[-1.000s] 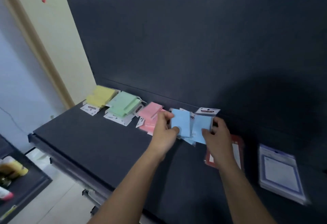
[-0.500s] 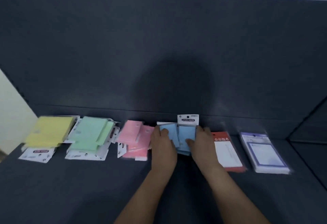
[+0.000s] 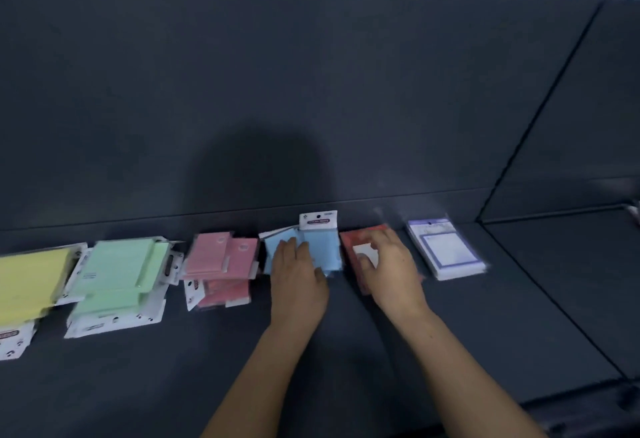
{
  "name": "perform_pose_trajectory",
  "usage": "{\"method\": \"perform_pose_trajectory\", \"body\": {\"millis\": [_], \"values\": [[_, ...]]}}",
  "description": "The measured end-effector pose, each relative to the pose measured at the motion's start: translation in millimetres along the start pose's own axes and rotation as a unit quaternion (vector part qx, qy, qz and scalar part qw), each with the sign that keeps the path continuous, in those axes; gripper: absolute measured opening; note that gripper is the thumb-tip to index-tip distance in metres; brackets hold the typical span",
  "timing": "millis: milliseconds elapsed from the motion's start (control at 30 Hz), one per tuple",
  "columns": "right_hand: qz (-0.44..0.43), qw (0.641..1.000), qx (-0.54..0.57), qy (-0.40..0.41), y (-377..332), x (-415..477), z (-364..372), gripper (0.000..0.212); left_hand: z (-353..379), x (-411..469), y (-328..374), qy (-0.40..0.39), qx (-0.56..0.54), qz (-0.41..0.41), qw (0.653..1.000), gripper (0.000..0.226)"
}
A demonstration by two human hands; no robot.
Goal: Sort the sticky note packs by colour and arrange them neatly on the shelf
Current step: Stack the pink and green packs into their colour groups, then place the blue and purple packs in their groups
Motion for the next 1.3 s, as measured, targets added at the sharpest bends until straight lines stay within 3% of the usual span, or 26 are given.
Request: {"method": "perform_pose_trajectory", "body": {"millis": [167,433,667,967,1300], "values": [[0.037,0.999,-0.015,0.029,64,-30,-69,0.033,17,-15,71,0.014,-0.029,0.091,0.995,0.033],[0.141,0.982,-0.065,0.105,202,-117,-216,0.031,106,-79,249,-0.101,-0.064,0.214,0.97,0.062],[0.225,0.95,-0.084,0.2,303,-199,-331,0.033,179,-148,393,-0.162,-0.093,0.286,0.94,0.061],[0.281,0.923,-0.074,0.253,385,-237,-398,0.032,233,-161,490,-0.173,-0.082,0.299,0.935,0.049],[0.276,0.927,-0.085,0.239,478,-166,-439,0.031,316,-84,563,-0.172,-0.086,0.278,0.941,0.048]]}}
Point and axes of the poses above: each hand's wrist, its own x-axis towards the middle knuckle, its own z-axis out of the palm, y = z × x, the point moved 2 cm from there along x, towards the middle knuckle, and after that the axes turned 4 degrees about z, right-handed, at the moved point
